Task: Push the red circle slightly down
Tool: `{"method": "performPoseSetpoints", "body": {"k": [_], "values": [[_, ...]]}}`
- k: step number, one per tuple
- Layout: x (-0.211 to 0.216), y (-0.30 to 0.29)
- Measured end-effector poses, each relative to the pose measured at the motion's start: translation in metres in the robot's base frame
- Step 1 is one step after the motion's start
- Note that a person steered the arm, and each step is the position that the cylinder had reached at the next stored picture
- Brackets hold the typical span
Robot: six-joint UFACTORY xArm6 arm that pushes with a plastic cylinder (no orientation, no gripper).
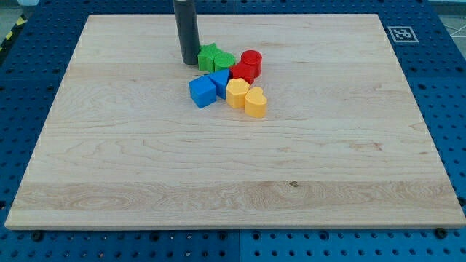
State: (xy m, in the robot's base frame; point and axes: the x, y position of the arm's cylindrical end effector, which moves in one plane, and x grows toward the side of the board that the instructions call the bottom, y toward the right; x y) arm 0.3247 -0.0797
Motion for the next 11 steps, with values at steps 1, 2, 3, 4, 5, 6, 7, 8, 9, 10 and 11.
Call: {"method": "performPoseSetpoints", "body": {"k": [1, 2, 3, 4, 5, 6, 7, 8, 9, 10, 11], "values": [[0.0, -0.007], [-0.004, -0.025], [-0.032, -0.026], [-0.048, -0.001], [-0.04, 0.038], [-0.026, 0.062], [-0.014, 0.084], [-0.003, 0.104], [0.01, 0.12], [0.013, 0.126], [0.002, 0.126]]}}
